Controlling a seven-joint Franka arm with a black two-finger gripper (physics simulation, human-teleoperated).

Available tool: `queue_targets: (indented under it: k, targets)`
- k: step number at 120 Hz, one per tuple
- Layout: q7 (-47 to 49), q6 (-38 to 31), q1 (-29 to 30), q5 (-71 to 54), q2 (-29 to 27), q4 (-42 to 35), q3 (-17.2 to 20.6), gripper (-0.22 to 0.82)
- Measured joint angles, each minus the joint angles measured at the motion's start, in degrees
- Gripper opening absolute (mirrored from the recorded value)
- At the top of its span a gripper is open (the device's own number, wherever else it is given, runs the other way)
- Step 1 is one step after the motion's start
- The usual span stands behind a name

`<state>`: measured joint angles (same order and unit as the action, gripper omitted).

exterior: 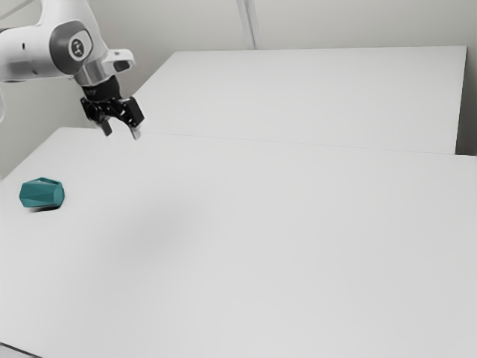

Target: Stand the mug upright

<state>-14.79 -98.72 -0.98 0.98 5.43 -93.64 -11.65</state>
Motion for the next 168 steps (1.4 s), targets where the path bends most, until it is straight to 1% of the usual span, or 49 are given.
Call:
queue_targets:
  k: [20,31,44,51,65,86,90,101,111,117,125,133,139,159,168]
  targets:
    - [-2.9,-3.1,0.4,0.5,-1.0,-1.3,-1.3,0.60]
    - [-3.8,-5.6,3.3,2.3,-2.9,-5.7,-1.4,0.60]
    - [-4.8,-9.4,10.0,4.3,-6.3,-12.6,-1.0,0.60]
    - [-6.0,-11.4,14.3,6.6,-7.0,-14.7,-0.8,0.60]
    - [-10.1,-14.4,26.4,13.7,-6.8,-16.4,2.2,0.60]
    - [-20.9,-18.7,45.6,26.7,-1.0,-15.7,9.0,0.61]
    - [-23.4,-19.4,47.5,28.8,0.7,-14.7,10.5,0.61]
    - [-30.2,-20.9,50.0,33.0,4.0,-13.2,14.6,0.60]
    - [-36.2,-21.6,56.6,34.9,5.8,-12.9,19.6,0.60]
    - [-39.5,-22.0,59.7,35.6,7.2,-12.8,21.2,0.60]
    - [-43.6,-22.3,62.2,35.9,8.2,-12.5,21.9,0.60]
    - [-47.2,-22.5,64.2,36.1,9.2,-12.1,21.8,0.60]
    - [-49.7,-22.6,65.5,36.2,11.0,-10.3,21.6,0.60]
    - [-56.7,-22.1,66.3,36.2,17.6,-4.5,18.4,0.60]
    - [-59.4,-21.8,66.3,36.2,20.6,-1.8,17.9,0.60]
